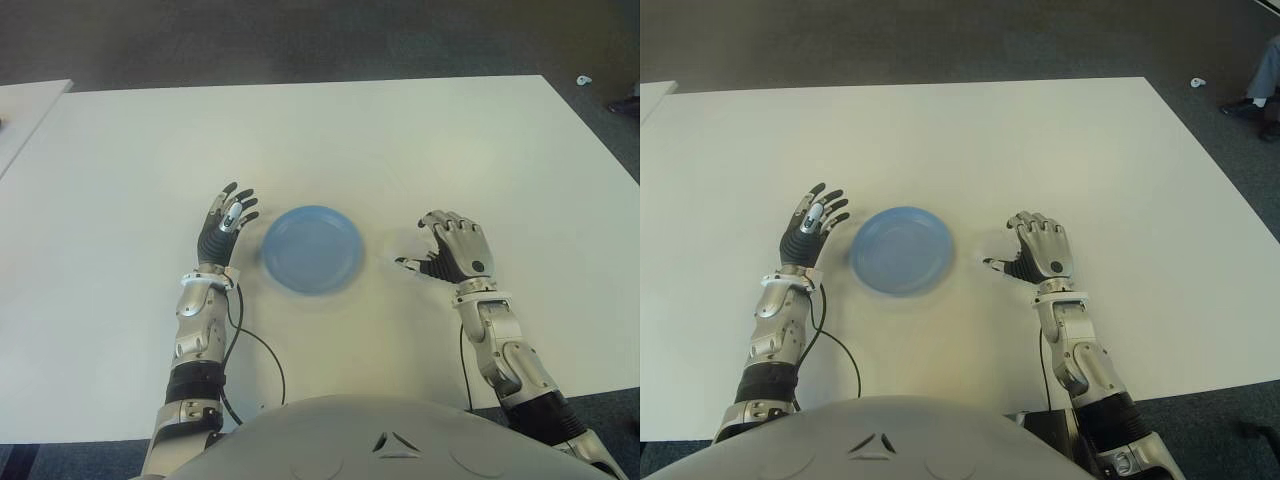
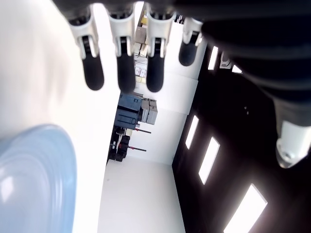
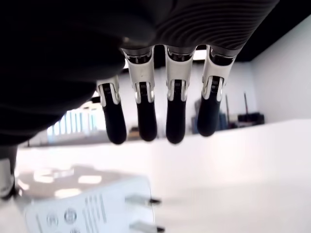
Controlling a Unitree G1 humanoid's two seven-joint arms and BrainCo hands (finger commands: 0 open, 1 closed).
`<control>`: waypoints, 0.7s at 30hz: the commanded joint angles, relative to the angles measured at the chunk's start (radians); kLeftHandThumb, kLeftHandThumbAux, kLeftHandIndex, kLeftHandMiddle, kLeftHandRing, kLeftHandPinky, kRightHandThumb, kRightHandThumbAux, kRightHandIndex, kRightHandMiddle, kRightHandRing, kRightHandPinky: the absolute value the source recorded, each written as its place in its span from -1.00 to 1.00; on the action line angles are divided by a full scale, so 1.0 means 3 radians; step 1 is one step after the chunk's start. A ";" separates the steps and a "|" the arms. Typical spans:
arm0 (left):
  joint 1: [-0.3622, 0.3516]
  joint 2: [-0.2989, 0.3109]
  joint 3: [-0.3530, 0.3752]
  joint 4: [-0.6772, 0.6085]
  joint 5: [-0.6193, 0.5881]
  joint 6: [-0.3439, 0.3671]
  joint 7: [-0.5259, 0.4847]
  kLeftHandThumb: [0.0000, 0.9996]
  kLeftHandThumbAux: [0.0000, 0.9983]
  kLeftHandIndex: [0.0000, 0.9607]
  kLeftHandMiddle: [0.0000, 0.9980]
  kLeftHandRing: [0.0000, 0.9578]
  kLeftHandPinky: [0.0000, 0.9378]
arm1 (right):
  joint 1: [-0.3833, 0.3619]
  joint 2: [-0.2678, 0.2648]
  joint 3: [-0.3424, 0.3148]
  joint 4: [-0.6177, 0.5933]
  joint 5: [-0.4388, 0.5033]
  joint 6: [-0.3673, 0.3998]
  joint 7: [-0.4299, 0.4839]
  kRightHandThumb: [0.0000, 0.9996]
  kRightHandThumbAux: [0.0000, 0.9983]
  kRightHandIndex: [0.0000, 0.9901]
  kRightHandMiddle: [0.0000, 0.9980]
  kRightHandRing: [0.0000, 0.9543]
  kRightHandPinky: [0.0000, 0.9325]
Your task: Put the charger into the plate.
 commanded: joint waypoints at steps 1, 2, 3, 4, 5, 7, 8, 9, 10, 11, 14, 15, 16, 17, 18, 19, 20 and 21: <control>0.0016 0.0000 0.0021 0.0031 -0.0013 0.0034 0.0003 -1.00 -0.01 -0.75 -0.55 -0.50 -0.46 | 0.0044 0.0121 -0.0067 -0.0118 0.0197 -0.0074 -0.0027 0.46 0.39 -0.12 0.64 0.73 0.87; 0.0016 0.0002 0.0021 0.0032 -0.0011 0.0033 0.0002 -1.00 -0.02 -0.75 -0.55 -0.50 -0.46 | 0.0047 0.0137 -0.0082 -0.0147 0.0254 -0.0077 0.0026 0.47 0.40 -0.11 0.66 0.75 0.88; 0.0015 0.0002 0.0021 0.0032 -0.0009 0.0032 0.0002 -1.00 -0.02 -0.75 -0.55 -0.50 -0.46 | 0.0049 0.0146 -0.0092 -0.0168 0.0291 -0.0079 0.0065 0.47 0.40 -0.11 0.67 0.77 0.88; 0.0016 0.0002 0.0020 0.0030 -0.0006 0.0035 0.0006 -1.00 -0.02 -0.75 -0.56 -0.51 -0.46 | 0.0058 0.0171 -0.0118 -0.0191 0.0402 -0.0085 0.0146 0.48 0.41 -0.11 0.69 0.78 0.88; 0.0016 0.0002 0.0019 0.0029 -0.0004 0.0036 0.0009 -1.00 -0.02 -0.75 -0.55 -0.50 -0.46 | 0.0065 0.0189 -0.0137 -0.0206 0.0479 -0.0091 0.0202 0.49 0.41 -0.11 0.71 0.80 0.88; 0.0019 -0.0002 0.0017 0.0021 -0.0001 0.0044 0.0019 -1.00 -0.02 -0.74 -0.55 -0.50 -0.45 | 0.0078 0.0222 -0.0183 -0.0293 0.0638 -0.0079 0.0343 0.49 0.41 -0.11 0.74 0.82 0.89; 0.0020 -0.0003 0.0017 0.0019 0.0000 0.0046 0.0023 -1.00 -0.02 -0.74 -0.55 -0.50 -0.45 | 0.0081 0.0229 -0.0199 -0.0328 0.0684 -0.0074 0.0389 0.49 0.41 -0.11 0.76 0.84 0.89; 0.0022 -0.0006 0.0016 0.0018 0.0002 0.0045 0.0025 -1.00 -0.02 -0.74 -0.55 -0.50 -0.45 | 0.0085 0.0233 -0.0212 -0.0348 0.0716 -0.0074 0.0420 0.49 0.41 -0.11 0.77 0.85 0.89; 0.0025 -0.0008 0.0014 0.0016 0.0001 0.0044 0.0024 -1.00 -0.02 -0.73 -0.54 -0.50 -0.45 | 0.0089 0.0238 -0.0229 -0.0365 0.0763 -0.0078 0.0459 0.50 0.42 -0.11 0.78 0.86 0.89; 0.0026 -0.0009 0.0014 0.0014 0.0001 0.0043 0.0023 -1.00 -0.01 -0.73 -0.54 -0.50 -0.46 | 0.0092 0.0242 -0.0241 -0.0375 0.0791 -0.0081 0.0486 0.50 0.42 -0.11 0.79 0.86 0.89; 0.0029 -0.0007 0.0012 0.0013 -0.0004 0.0035 0.0009 -1.00 -0.01 -0.73 -0.55 -0.50 -0.47 | 0.0100 0.0269 -0.0283 -0.0434 0.0916 -0.0040 0.0639 0.50 0.42 -0.11 0.81 0.87 0.89; 0.0028 -0.0006 0.0011 0.0012 -0.0004 0.0032 0.0004 -1.00 -0.01 -0.74 -0.55 -0.51 -0.47 | 0.0101 0.0278 -0.0298 -0.0457 0.0961 -0.0017 0.0696 0.50 0.42 -0.11 0.82 0.87 0.89; 0.0028 -0.0005 0.0010 0.0012 -0.0004 0.0030 0.0001 -1.00 -0.01 -0.74 -0.55 -0.51 -0.47 | 0.0103 0.0283 -0.0309 -0.0472 0.0988 -0.0002 0.0735 0.50 0.42 -0.11 0.82 0.87 0.89; 0.0027 -0.0003 0.0010 0.0014 -0.0006 0.0029 -0.0005 -1.00 -0.01 -0.75 -0.55 -0.51 -0.47 | 0.0103 0.0291 -0.0323 -0.0488 0.1017 0.0010 0.0772 0.50 0.42 -0.11 0.83 0.87 0.89; 0.0025 -0.0001 0.0010 0.0015 -0.0008 0.0029 -0.0008 -1.00 -0.01 -0.75 -0.56 -0.51 -0.47 | 0.0104 0.0295 -0.0333 -0.0496 0.1030 0.0013 0.0792 0.50 0.42 -0.11 0.84 0.87 0.90; 0.0025 0.0000 0.0011 0.0017 -0.0010 0.0029 -0.0011 -1.00 -0.01 -0.75 -0.56 -0.51 -0.47 | 0.0105 0.0300 -0.0341 -0.0503 0.1038 0.0016 0.0809 0.50 0.42 -0.11 0.84 0.87 0.91; 0.0022 0.0000 0.0014 0.0020 -0.0018 0.0029 -0.0017 -1.00 -0.01 -0.75 -0.56 -0.51 -0.47 | 0.0105 0.0305 -0.0355 -0.0512 0.1056 0.0011 0.0823 0.50 0.42 -0.11 0.85 0.88 0.91; 0.0020 0.0001 0.0017 0.0024 -0.0027 0.0030 -0.0025 -1.00 -0.01 -0.75 -0.55 -0.50 -0.46 | 0.0105 0.0308 -0.0370 -0.0521 0.1071 0.0007 0.0838 0.50 0.42 -0.11 0.87 0.89 0.92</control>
